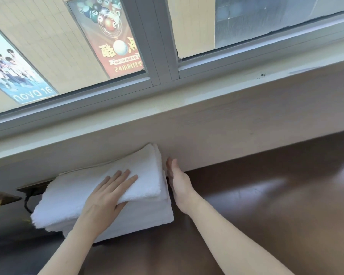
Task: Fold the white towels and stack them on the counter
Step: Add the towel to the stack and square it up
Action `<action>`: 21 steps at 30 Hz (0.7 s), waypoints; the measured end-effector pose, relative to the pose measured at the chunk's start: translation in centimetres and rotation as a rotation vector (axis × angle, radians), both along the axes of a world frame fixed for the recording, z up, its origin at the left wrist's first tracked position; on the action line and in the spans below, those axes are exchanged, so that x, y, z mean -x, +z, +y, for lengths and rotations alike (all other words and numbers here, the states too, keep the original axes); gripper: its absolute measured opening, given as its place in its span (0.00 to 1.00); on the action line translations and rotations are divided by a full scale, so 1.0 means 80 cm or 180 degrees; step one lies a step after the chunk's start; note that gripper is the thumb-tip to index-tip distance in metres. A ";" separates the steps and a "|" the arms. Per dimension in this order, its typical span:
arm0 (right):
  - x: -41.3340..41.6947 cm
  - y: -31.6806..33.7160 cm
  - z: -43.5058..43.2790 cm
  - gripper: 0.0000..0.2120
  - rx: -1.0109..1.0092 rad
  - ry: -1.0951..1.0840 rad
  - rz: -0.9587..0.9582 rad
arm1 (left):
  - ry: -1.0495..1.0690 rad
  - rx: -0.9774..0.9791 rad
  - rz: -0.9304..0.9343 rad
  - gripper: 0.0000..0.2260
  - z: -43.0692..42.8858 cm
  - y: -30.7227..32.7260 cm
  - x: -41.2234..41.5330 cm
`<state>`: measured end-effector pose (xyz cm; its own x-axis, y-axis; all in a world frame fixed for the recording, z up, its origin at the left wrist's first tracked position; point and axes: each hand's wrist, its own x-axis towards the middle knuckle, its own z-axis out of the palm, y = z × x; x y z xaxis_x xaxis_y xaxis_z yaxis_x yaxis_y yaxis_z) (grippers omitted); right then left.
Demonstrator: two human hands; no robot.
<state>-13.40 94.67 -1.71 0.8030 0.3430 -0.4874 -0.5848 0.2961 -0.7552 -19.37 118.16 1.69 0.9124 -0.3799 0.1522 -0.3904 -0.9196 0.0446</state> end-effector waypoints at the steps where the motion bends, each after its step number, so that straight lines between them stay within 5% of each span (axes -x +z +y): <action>1: -0.003 -0.001 -0.007 0.21 -0.0004 -0.0172 -0.0020 | 0.0038 0.0010 0.0046 0.27 -0.003 0.001 0.002; 7: 0.001 -0.011 0.031 0.38 0.0152 0.0047 -0.0346 | 0.0469 -0.0073 0.0622 0.35 -0.033 0.004 0.008; 10: 0.009 0.006 0.053 0.34 0.0493 0.0450 -0.0676 | 0.0712 0.0250 0.0627 0.29 -0.048 0.015 -0.002; 17: 0.005 -0.012 0.046 0.31 0.0164 0.0438 -0.0614 | 0.0963 0.0742 0.1095 0.34 -0.070 0.032 -0.046; 21: 0.003 -0.017 0.060 0.29 0.0381 0.0443 -0.1058 | 0.1146 0.0535 0.1116 0.30 -0.052 0.024 -0.063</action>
